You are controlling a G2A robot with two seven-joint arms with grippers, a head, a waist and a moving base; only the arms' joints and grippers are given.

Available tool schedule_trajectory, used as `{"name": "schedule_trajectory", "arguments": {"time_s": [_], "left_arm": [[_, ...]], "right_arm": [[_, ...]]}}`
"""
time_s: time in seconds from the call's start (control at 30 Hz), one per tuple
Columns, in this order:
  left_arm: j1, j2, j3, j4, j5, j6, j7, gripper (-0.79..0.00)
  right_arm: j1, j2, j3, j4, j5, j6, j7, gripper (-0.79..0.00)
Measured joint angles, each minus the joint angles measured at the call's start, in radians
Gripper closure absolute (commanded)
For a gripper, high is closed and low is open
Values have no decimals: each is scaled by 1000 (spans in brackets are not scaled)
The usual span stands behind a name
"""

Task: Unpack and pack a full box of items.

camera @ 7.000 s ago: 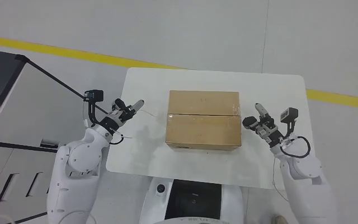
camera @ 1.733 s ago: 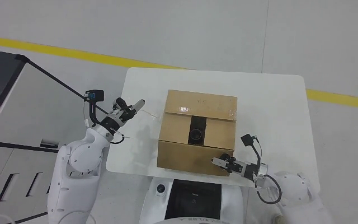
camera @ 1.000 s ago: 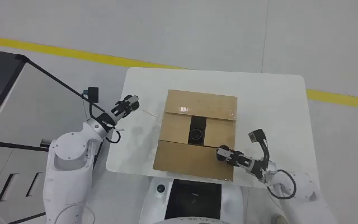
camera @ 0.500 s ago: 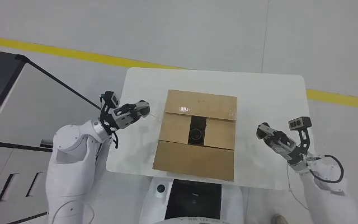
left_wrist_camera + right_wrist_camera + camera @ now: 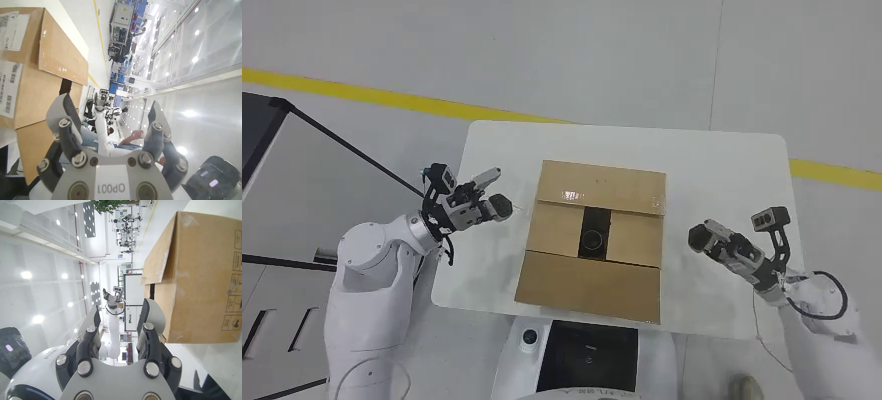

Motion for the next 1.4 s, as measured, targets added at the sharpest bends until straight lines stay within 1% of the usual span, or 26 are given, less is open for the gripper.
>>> {"name": "schedule_trajectory", "arguments": {"time_s": [0.03,0.1,0.23,0.37,0.47,0.53,0.63,0.8,0.97,1.17,1.4], "left_arm": [[-2,0,14,-10,5,-3,14,-785],[-8,-1,38,-12,-19,7,24,-785],[-18,-1,67,31,-115,39,10,-785],[-18,1,47,65,-256,85,-39,-785],[-15,8,22,58,-338,142,-86,-785],[3,14,12,42,-336,148,-118,-785],[37,22,4,28,-318,131,-157,-785],[66,31,0,12,-307,128,-157,-785],[60,43,-9,25,-301,132,-188,-785],[54,54,4,31,-306,135,-205,-785],[58,62,15,31,-324,128,-187,-785]], "right_arm": [[14,1,4,13,34,18,6,0],[32,2,5,28,53,31,12,0],[63,0,-21,49,34,29,4,0],[94,-4,-81,46,-55,32,-29,0],[115,-8,-129,56,-109,38,-56,0],[128,-10,-150,69,-125,39,-69,0],[144,-12,-168,84,-139,49,-87,0],[155,-12,-182,105,-153,73,-100,0],[145,-8,-178,116,-178,80,-106,0],[143,-8,-191,114,-192,90,-126,0],[177,-14,-227,135,-197,97,-153,0]]}}
